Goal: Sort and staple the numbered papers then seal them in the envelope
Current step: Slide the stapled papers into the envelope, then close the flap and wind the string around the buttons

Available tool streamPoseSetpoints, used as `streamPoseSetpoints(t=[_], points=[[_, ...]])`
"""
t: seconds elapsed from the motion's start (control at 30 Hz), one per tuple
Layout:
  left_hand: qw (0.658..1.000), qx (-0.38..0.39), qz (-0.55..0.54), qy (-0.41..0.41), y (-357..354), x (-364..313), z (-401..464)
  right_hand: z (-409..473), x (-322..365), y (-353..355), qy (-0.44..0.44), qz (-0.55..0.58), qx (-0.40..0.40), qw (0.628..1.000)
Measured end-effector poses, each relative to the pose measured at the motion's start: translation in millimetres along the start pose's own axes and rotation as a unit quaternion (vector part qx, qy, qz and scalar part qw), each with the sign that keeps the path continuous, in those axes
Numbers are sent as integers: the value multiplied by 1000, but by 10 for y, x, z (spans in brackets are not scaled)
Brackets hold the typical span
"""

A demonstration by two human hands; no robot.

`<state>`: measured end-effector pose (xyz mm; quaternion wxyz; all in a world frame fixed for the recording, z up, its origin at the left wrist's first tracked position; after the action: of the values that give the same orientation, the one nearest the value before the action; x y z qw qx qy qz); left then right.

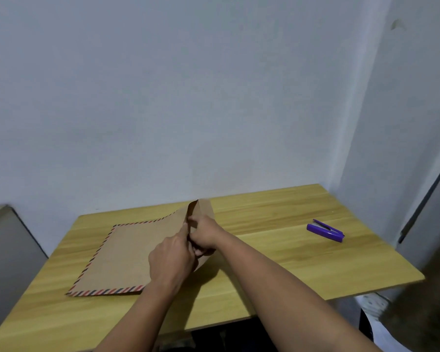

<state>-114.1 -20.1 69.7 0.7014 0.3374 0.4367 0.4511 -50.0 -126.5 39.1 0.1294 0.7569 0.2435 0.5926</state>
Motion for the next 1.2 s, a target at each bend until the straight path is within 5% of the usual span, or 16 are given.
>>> streamPoseSetpoints(t=[0.13, 0.37, 0.57, 0.77, 1.0, 1.1, 1.2], points=[[1000, 15, -2, 9, -3, 64, -15, -13, -35, -69, -12, 23, 61, 998], [1000, 19, 19, 12, 2, 36, -33, -35, -40, -95, -20, 20, 46, 999], [999, 38, 11, 34, -101, 68, -30, -215, -48, 449, -1, -175, -209, 962], [999, 27, -26, 19, -84, -88, -68, -197, -392, 442, -47, -31, -87, 995], [998, 24, -50, 18, -97, 138, -4, -245, -448, 968, -35, -137, 26, 990], [998, 45, -51, -14, -155, 216, 88, -183, -374, 1319, -24, -212, -12, 977], [984, 151, 10, -93, -402, 276, 101, -54, -220, 1518, 10, -257, -130, 957]])
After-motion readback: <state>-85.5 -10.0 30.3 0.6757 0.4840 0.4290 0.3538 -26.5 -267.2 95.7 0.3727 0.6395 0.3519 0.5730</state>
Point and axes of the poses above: each hand's wrist, its own z-axis towards the middle knuckle, its own y-axis out of the back of the hand, x = y × z, the point moved 6 cm from there along z, towards the middle knuckle, and after that the axes turned 1 degree about -z, right-handed, at the moved point
